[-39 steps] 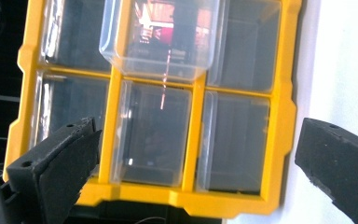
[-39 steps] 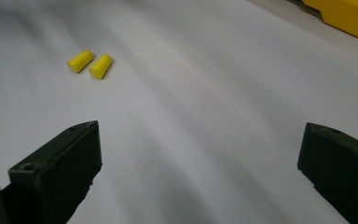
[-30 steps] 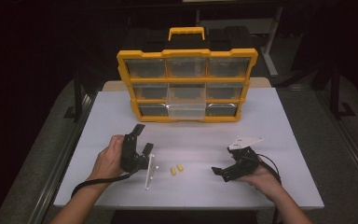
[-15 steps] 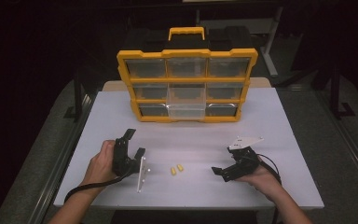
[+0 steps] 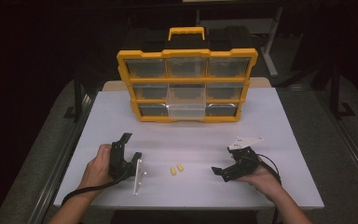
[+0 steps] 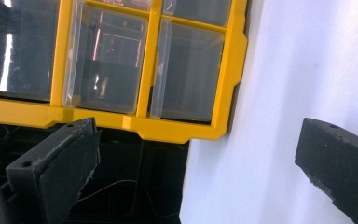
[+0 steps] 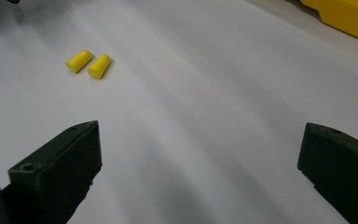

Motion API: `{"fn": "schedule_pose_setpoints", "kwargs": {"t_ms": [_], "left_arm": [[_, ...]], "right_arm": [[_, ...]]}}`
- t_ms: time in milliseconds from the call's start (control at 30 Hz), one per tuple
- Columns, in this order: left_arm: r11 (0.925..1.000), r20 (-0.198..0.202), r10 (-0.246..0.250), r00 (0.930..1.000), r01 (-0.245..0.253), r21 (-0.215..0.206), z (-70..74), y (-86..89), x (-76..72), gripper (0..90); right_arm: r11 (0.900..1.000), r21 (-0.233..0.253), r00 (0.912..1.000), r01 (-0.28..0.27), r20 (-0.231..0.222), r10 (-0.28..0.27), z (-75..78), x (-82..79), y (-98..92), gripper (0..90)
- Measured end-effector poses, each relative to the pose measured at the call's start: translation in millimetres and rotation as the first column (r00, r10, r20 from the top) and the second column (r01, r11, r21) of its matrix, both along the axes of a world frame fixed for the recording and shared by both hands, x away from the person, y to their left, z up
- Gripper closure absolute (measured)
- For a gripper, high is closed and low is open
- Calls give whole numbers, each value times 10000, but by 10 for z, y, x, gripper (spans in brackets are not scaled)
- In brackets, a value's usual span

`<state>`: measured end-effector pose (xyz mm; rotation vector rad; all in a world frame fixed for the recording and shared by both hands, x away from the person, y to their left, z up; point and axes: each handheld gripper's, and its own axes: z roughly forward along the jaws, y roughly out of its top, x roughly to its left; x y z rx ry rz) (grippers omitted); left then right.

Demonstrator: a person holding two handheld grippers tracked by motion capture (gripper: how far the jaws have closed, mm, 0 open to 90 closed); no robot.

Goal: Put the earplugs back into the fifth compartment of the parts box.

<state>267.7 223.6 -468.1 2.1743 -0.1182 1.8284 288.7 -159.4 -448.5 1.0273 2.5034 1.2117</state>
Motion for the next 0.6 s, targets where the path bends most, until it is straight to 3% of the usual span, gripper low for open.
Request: {"fn": "schedule_pose_setpoints", "kwargs": {"t_ms": [267,600], "left_arm": [[9992,-276,-33,9996,22,-404,14,-15,10,0],[9922,-995,-85,9950,-40,-1247,40,-16,19,0]], "right_arm": [[10000,-19,10000,-10,17,10,-1,-2,5,0],[10000,-46,10000,-21,9,21,-6,0,10,0]]}}
